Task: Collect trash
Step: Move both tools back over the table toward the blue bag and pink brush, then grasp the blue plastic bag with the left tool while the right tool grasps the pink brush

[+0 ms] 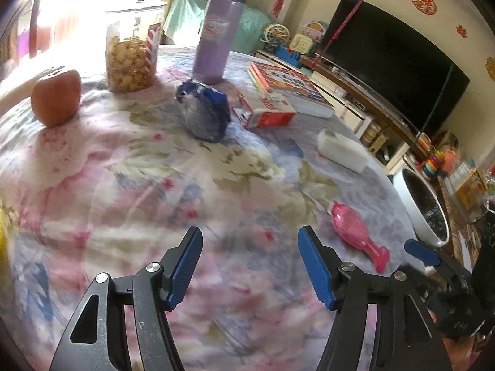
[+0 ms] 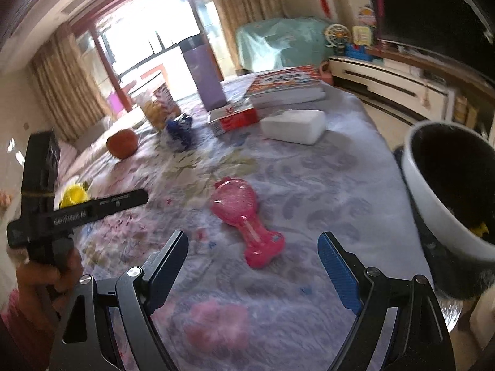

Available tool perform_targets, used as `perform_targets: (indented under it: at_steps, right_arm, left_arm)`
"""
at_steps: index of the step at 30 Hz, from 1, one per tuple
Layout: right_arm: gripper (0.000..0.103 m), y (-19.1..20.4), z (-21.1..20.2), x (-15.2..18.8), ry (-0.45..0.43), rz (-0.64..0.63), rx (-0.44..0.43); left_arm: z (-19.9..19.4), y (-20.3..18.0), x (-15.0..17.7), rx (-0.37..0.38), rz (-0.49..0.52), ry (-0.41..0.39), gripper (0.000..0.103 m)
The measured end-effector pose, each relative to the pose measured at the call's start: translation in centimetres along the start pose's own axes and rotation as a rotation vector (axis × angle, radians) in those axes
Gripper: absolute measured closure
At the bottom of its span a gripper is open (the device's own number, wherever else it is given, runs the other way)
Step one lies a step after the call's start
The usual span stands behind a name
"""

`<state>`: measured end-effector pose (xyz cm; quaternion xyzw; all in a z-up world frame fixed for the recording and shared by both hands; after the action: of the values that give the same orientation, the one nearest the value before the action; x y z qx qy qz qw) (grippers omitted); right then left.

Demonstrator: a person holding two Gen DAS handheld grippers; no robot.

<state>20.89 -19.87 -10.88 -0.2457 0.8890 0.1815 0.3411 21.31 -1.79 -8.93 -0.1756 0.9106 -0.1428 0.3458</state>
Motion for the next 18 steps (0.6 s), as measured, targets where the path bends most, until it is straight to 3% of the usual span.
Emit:
perform_targets:
  at_steps: [8,10,13,15,18]
  right_arm:
    - [0.017,1.0,3.4,0.0,0.079,-0.083,0.022]
    - [0.022,1.0,4.2,-0.1,0.094,-0.087,0.021]
    - [0.038,1.0,5.3,-0.5,0.113,-0.097,0.056]
    - [0.064,0.9,5.5,-1.0,0.106,-0.080,0.054]
    - [0.066,0.4,5.8,-1.2,0.091,-0.002,0.025]
  left_arm:
    - [2.9,1.2,-4.2,-0.039,-0.018,-0.033,0.030]
    - [4.0,1.2,-5.6,-0.048,-0.025,-0.043,0.030]
    - [6.0,1.2,-7.7,-0.082,-0.012,-0.064,0.027]
    - [7.4,1.3,-8.6,-0.106,-0.007,-0.070,0.027]
    - [9.7,1.9,-9.9,-0.126,-0.023,-0.053,0.027]
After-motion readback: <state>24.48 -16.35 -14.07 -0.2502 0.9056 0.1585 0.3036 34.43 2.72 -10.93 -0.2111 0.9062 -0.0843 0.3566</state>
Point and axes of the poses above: each gripper's, at about its wrist camera, not at the fingertips, and z roughly the way its jaws point, y to its left, x to its underside, the point moved 6 cm from there along z, roughly the way its jaws point, and after that the axes turned 8 degrees about -z, right-handed, at the moved point
